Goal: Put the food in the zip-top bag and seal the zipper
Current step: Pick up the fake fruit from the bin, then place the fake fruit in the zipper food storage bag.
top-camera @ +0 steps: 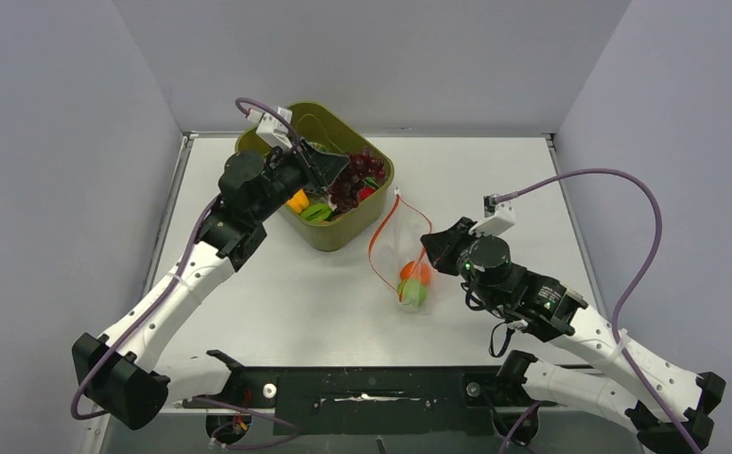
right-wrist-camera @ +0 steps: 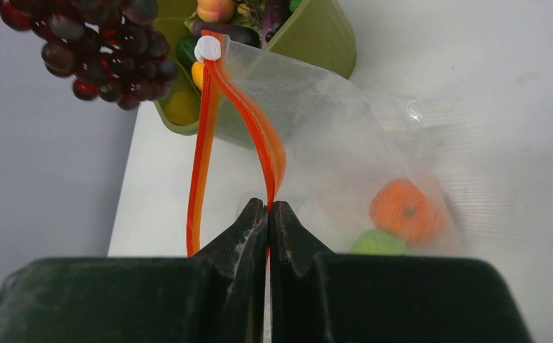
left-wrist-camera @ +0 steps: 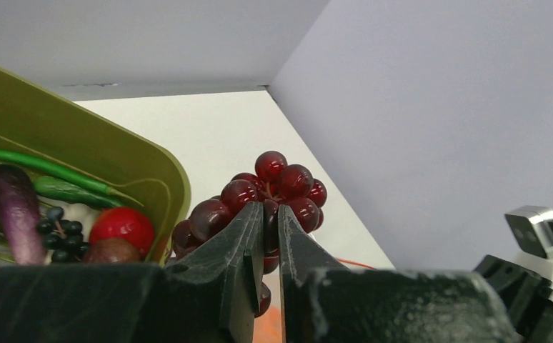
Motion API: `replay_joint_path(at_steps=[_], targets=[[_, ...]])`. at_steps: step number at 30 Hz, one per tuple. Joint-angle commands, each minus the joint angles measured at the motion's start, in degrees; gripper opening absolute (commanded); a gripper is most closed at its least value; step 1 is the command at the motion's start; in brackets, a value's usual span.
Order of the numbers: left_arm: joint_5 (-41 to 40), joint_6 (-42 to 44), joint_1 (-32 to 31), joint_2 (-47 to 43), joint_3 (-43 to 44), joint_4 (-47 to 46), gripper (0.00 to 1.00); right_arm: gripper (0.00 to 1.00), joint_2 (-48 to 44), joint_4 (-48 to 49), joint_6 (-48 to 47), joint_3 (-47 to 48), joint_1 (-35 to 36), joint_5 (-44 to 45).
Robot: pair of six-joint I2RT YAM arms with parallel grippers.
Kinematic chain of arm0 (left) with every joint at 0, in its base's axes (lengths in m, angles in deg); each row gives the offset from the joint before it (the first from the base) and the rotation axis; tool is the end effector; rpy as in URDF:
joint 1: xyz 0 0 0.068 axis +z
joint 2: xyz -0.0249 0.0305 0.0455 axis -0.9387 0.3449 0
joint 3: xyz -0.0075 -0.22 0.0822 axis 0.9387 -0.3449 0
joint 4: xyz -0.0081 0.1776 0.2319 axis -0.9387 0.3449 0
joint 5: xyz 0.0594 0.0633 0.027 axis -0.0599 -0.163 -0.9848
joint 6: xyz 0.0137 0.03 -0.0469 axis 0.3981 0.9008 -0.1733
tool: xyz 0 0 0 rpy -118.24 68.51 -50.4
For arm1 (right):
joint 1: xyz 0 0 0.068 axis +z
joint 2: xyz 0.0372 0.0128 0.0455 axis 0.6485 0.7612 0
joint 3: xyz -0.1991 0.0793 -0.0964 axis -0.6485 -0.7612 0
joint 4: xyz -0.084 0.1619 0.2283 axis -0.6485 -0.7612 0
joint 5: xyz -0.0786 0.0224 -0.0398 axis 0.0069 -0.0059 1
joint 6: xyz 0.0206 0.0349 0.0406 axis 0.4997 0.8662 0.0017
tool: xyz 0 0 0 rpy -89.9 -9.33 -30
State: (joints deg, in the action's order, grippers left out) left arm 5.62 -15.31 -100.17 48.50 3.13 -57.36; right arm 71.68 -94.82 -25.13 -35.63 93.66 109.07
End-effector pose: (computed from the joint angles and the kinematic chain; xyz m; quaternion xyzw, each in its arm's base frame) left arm 0.2878 -0.1760 0.3748 0.0370 0.6939 -0.4281 0.5778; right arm 0.1560 0.1753 0.3271 0.1539 0.8024 0.3103 0.4859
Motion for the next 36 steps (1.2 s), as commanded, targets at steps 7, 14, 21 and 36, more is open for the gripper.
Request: replay_joint_path(at_steps=[7,14,21,36], targets=[[6.76,-11.4,-1.44,-7.7,-1.95,-8.8,0.09,0.0,1.77,11.69,3.98,-0.74,-0.23,1.74],[6.63,-17.7,-4.6,-10.94,-6.11,-15.61,0.09,0.0,4.43,13.5,4.29,-0.7,-0.23,0.55],[6.02,-23.06,-7.84,-11.32,-8.74,-19.67,0.09,0.0,5.53,15.95,5.44,-0.8,-0.3,0.19],[2.13,-28.28,-10.99,-11.4,-17.46,-23.95,0.09,0.0,3.02,18.38,6.83,-2.71,-0.23,0.22]])
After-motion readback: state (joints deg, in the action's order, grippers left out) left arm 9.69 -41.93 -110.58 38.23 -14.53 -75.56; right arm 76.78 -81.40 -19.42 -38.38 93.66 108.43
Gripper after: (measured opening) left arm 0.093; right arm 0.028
